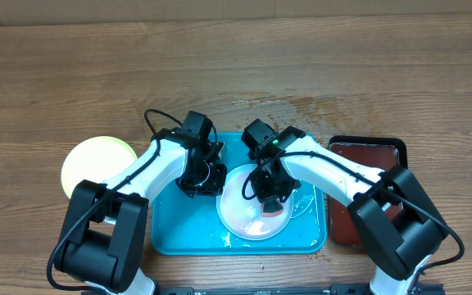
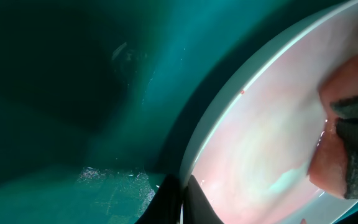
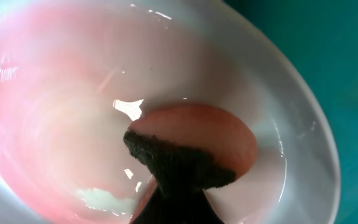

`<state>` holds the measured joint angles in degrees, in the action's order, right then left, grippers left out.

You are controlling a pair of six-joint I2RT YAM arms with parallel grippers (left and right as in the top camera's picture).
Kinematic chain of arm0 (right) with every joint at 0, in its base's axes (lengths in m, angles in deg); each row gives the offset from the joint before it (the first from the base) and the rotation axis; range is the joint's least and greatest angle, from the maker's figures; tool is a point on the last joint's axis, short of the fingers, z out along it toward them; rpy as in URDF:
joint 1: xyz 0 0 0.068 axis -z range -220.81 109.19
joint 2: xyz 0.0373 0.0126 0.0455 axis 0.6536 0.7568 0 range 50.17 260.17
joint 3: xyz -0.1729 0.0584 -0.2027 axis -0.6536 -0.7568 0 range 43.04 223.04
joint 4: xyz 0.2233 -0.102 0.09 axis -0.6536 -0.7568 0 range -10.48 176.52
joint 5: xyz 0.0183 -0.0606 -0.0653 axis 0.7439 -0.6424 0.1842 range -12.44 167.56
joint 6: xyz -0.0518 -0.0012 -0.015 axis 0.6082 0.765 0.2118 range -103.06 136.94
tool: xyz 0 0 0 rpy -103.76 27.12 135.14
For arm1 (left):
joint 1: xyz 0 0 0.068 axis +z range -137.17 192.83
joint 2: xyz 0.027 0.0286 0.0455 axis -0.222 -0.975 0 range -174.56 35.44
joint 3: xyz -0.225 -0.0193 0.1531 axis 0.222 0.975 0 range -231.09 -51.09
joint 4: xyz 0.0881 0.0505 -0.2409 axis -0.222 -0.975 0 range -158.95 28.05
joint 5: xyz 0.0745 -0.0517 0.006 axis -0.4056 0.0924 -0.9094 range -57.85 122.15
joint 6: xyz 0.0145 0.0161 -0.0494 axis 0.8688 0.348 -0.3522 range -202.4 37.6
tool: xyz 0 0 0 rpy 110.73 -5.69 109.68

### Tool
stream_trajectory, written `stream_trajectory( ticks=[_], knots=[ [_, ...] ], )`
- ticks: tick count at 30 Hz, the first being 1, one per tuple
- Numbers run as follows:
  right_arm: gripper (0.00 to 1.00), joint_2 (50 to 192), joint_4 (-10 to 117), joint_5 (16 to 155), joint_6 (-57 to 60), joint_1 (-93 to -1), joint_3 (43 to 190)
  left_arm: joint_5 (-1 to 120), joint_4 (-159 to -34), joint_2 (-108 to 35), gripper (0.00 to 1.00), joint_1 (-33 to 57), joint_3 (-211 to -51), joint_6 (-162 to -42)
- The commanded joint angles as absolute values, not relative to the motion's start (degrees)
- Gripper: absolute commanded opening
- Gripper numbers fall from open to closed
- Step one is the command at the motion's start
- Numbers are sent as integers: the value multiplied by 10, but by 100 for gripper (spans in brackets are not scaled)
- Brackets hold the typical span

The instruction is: Clean dirty plates on tray and stack at the side

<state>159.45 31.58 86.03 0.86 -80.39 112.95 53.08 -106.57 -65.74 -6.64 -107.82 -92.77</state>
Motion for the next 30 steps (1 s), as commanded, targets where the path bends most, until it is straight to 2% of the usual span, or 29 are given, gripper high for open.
stream_trajectory(
  ticks=[1,13,19,23,30],
  knots=[
    [4,1572,312,839,-15,-816,1143,528,-1066,-663,4,-64,-1078,-929],
    [4,1564,158,771,-31,-816,1312,527,-1067,-663,4,-64,-1078,-927],
    [4,1563,86,676,-132,-796,1383,528,-1071,-663,4,-64,-1078,-927],
    [4,1563,51,658,-163,-739,1397,527,-1071,-663,4,-64,-1078,-927],
    [4,1564,24,658,-172,-573,1396,527,-1071,-663,4,-64,-1078,-926]
  ],
)
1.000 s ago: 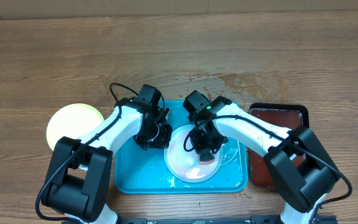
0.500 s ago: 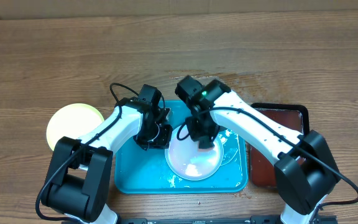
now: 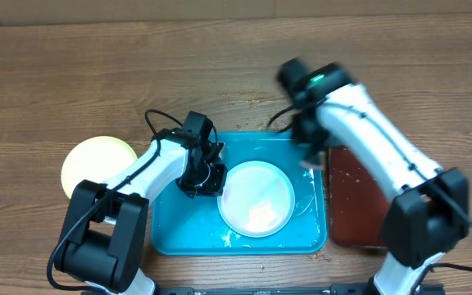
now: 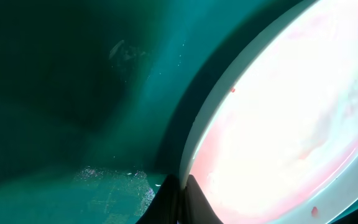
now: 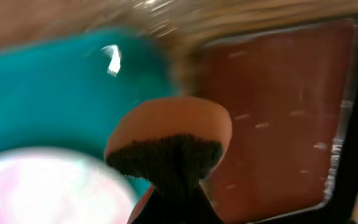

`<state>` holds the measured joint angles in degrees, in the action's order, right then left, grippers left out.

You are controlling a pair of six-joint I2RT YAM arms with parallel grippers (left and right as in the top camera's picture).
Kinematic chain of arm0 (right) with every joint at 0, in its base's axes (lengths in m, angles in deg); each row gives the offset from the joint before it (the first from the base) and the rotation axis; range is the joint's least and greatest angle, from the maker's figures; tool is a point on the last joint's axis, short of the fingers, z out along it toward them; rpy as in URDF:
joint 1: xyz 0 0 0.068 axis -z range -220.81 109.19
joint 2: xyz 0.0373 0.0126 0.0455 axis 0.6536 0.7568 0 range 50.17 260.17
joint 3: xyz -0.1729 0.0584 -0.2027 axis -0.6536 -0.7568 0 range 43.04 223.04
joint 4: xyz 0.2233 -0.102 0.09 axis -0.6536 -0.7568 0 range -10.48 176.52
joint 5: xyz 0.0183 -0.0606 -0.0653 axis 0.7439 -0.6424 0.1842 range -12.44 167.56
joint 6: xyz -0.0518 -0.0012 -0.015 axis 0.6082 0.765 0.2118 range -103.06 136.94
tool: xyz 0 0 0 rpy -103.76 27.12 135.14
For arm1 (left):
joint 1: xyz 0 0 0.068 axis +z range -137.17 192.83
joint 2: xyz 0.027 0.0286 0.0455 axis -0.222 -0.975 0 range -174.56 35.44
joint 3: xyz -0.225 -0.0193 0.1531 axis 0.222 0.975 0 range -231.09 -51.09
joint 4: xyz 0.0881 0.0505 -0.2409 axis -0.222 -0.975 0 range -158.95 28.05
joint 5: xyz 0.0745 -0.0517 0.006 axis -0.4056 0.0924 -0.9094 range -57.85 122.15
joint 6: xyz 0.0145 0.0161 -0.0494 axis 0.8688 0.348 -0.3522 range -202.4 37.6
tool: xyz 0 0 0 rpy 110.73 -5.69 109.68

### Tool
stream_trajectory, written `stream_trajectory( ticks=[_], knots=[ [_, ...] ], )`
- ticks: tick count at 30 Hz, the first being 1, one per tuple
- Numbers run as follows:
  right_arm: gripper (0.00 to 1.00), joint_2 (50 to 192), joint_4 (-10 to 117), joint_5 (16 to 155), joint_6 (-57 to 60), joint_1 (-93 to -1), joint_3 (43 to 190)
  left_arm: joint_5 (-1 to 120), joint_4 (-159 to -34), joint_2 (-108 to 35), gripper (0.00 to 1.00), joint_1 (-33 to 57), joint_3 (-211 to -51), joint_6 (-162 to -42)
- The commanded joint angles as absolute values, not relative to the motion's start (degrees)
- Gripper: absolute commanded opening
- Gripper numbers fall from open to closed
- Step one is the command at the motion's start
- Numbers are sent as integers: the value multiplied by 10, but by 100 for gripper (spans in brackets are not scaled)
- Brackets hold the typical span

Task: Clean dirty plates on tray and stack at the side
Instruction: 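Move the sponge with the right gripper to the dark tray and release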

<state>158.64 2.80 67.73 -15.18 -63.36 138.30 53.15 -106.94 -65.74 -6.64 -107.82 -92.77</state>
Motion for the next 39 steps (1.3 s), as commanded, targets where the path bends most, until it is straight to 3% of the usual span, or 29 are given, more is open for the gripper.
stream_trajectory(
  ticks=[1,12,20,38,39],
  knots=[
    [4,1564,24,658,-172,-548,1395,526,-1071,-663,4,-64,-1078,-926],
    [4,1564,79,719,-126,-371,1311,526,-1071,-663,4,-64,-1078,-912],
    [4,1564,133,753,-127,-366,1215,526,-1071,-663,4,-64,-1078,-912],
    [4,1565,152,779,-146,-366,1172,527,-1063,-663,4,-64,-1078,-912],
    [11,1565,152,779,-146,-366,1170,528,-1063,-663,4,-64,-1078,-912]
  ],
)
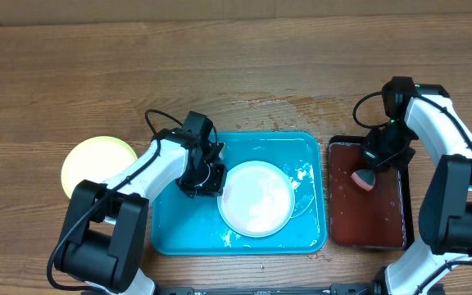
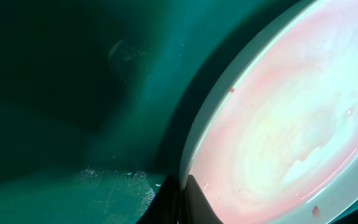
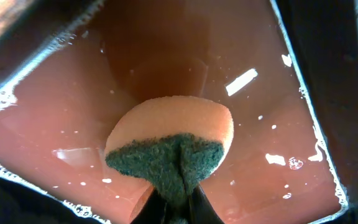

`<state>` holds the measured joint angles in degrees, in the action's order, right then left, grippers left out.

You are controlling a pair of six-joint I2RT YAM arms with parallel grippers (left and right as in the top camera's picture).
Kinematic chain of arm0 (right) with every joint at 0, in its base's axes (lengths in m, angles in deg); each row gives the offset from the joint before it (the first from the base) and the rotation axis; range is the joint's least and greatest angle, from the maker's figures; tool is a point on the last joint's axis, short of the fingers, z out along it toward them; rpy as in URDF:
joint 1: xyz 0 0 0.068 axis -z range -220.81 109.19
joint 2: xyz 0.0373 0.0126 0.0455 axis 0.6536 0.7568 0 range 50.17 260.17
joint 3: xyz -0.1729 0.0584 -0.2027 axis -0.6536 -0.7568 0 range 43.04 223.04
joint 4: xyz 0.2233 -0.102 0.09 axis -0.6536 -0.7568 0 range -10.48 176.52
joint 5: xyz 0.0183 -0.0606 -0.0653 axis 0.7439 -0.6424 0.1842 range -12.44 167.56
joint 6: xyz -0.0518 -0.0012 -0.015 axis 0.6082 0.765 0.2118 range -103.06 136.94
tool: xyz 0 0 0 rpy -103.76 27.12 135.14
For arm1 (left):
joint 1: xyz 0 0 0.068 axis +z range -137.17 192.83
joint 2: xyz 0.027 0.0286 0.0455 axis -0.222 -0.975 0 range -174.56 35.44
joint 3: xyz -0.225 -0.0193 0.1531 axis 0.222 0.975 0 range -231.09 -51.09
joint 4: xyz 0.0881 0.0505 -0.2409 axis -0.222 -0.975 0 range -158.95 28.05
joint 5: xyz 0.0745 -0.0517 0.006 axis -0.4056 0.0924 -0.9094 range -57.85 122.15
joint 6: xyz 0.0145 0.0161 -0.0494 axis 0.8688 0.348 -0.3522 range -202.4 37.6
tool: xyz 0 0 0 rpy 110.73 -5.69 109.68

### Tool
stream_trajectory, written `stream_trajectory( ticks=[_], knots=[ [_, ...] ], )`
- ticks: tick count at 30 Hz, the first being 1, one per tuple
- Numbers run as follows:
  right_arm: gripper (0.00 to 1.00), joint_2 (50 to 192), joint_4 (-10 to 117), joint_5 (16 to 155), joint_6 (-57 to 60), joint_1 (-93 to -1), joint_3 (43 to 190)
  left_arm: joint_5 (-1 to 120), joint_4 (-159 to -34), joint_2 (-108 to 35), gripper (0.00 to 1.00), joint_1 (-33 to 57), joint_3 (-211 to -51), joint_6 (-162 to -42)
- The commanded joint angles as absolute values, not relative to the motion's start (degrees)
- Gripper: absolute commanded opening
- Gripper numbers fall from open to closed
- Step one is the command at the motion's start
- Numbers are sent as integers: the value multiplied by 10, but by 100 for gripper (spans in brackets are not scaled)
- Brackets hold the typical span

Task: Clean dirty plates on tray and stack at the side
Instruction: 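Move the sponge with the right gripper to the dark tray and release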

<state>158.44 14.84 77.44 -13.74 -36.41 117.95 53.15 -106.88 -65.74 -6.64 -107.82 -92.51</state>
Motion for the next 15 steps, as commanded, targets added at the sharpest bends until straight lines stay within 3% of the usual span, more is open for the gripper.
stream_trajectory(
  ticks=[1,2,3,4,15],
  knots=[
    [35,1565,152,779,-146,-366,1168,528,-1062,-663,4,-64,-1078,-912],
    [76,1565,152,779,-146,-366,1168,528,-1062,-663,4,-64,-1078,-912],
    [96,1565,151,779,-146,-366,1168,528,-1062,-663,4,-64,-1078,-912],
    [100,1565,151,779,-145,-366,1168,528,-1062,-663,5,-64,-1078,-912],
    [100,1563,66,788,-143,-366,1283,532,-1052,-663,4,-64,-1078,-912]
  ],
)
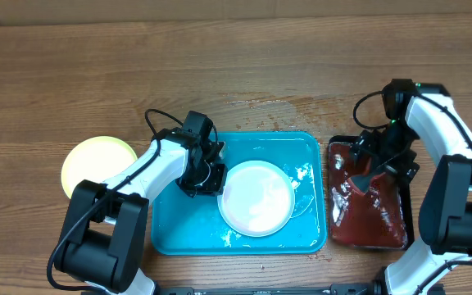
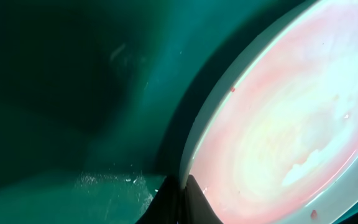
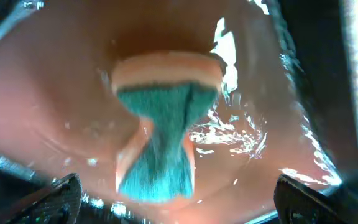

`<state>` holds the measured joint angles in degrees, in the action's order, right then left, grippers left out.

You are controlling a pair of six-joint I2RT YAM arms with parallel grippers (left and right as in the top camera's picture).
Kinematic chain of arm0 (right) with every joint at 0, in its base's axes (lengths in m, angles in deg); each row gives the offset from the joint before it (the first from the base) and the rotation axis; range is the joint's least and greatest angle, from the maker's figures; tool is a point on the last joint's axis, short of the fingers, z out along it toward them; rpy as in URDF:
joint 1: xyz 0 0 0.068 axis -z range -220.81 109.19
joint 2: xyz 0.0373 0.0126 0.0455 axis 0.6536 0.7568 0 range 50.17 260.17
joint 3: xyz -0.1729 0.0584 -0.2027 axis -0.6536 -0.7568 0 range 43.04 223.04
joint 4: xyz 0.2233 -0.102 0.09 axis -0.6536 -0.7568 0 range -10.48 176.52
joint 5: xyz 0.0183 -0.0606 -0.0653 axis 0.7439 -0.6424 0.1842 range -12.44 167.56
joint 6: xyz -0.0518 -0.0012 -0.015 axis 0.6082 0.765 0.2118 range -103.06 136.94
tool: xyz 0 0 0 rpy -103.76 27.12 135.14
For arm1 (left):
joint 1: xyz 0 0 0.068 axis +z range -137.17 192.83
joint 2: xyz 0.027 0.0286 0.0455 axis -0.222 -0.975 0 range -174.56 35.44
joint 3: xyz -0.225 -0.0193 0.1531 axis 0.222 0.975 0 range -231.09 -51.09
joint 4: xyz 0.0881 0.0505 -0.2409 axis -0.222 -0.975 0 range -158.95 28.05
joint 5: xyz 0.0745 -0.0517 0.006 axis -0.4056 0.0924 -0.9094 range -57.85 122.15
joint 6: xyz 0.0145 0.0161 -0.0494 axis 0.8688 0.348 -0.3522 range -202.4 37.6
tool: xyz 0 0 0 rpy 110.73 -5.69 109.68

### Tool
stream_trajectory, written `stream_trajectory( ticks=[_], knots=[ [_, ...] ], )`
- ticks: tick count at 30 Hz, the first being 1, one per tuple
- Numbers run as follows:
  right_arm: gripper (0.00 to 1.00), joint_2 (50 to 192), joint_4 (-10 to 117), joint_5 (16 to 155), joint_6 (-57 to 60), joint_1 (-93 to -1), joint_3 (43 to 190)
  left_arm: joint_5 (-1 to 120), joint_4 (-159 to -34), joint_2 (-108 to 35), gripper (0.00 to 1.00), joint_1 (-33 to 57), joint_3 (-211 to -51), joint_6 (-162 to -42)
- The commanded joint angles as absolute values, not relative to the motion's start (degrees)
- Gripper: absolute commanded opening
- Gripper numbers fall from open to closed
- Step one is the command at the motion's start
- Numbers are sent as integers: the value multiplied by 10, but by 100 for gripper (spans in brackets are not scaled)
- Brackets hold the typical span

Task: Clean dirty plates on tray and stack at the side
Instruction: 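Move the sponge with the right gripper to the dark tray and release, then lift the white plate with the left gripper and raise the right arm away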

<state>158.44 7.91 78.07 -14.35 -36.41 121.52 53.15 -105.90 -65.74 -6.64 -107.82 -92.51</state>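
A white plate point(image 1: 256, 199) with a pink watery film lies in the teal tray point(image 1: 179, 233). My left gripper point(image 1: 206, 175) is shut on the plate's left rim; the left wrist view shows the thin dark fingers point(image 2: 180, 186) pinching the rim point(image 2: 194, 143). My right gripper point(image 1: 381, 166) hangs open over the dark basin of reddish water point(image 1: 367, 225). The orange and green sponge point(image 3: 163, 124) floats loose in that water, and the fingers point(image 3: 61, 199) stand wide apart on either side of it.
A pale yellow-green plate point(image 1: 97, 164) sits on the wooden table left of the tray. Water is splashed on the table point(image 1: 301, 106) behind the tray, and foam lies in the tray's right part point(image 1: 306, 176).
My right gripper has opened and let go of the sponge, which now lies loose in the splashing red water. The left gripper and the plate have not moved.
At first my right gripper pressed the sponge into the white plate while the left held its rim. Then the right arm was between tray and basin with the sponge. Then it held the sponge in the basin water, and now the sponge is released there.
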Motion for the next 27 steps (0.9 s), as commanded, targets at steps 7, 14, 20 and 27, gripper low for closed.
stream_trajectory(
  ticks=[7,14,20,27],
  knots=[
    [100,1563,-63,793,-129,-366,1543,543,-1032,-663,4,-64,-1078,-923],
    [100,1542,-105,897,-66,-367,1740,543,-1023,-656,4,-64,-1081,-938],
    [100,1509,-105,1006,26,-367,1825,569,-1024,-630,4,-67,-1103,-938],
    [100,1462,-102,970,98,-367,1861,516,-1074,-601,4,-101,-1163,-953]
  ],
)
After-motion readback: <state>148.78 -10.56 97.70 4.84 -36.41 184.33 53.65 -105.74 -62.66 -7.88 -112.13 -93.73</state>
